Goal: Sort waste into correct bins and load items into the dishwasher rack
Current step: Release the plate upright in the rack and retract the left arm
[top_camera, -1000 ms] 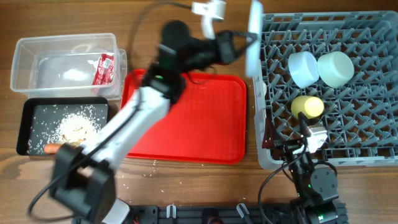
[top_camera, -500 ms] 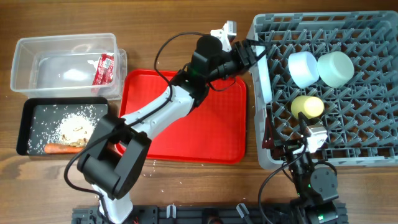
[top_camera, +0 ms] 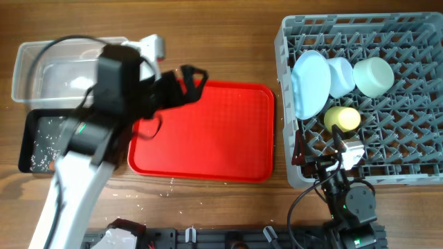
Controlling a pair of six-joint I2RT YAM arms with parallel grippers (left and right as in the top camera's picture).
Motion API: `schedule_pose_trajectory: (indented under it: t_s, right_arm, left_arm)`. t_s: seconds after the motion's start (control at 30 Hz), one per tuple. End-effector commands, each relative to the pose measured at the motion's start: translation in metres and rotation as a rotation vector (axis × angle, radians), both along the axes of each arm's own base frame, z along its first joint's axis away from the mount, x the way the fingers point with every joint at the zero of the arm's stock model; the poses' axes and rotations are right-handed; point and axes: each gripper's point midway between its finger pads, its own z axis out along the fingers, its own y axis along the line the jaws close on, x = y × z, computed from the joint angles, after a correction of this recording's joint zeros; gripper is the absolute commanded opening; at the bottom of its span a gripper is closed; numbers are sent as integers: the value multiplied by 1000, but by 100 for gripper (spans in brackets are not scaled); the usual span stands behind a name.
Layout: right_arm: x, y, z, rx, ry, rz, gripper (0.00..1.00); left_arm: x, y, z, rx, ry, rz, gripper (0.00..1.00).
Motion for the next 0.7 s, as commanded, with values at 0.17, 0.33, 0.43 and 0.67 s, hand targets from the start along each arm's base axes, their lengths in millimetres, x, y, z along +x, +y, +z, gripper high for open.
schedule_pose_trajectory:
  t_s: [0.17, 0.33, 0.43, 0.67]
  right_arm:
    - [0, -1, 2, -7, -12, -4, 100]
    - [0, -1, 2, -8, -12, -4, 100]
    - [0, -1, 2, -7, -12, -4, 100]
    - [0, -1, 2, -7, -12, -4, 100]
  left_arm:
    - [-69, 97, 44, 380, -258, 204, 100]
    - [-85, 105, 50, 406, -386, 207, 100]
    - [-84, 109, 34, 361, -472, 234, 100]
    - [-88, 123, -43, 265, -713, 304, 100]
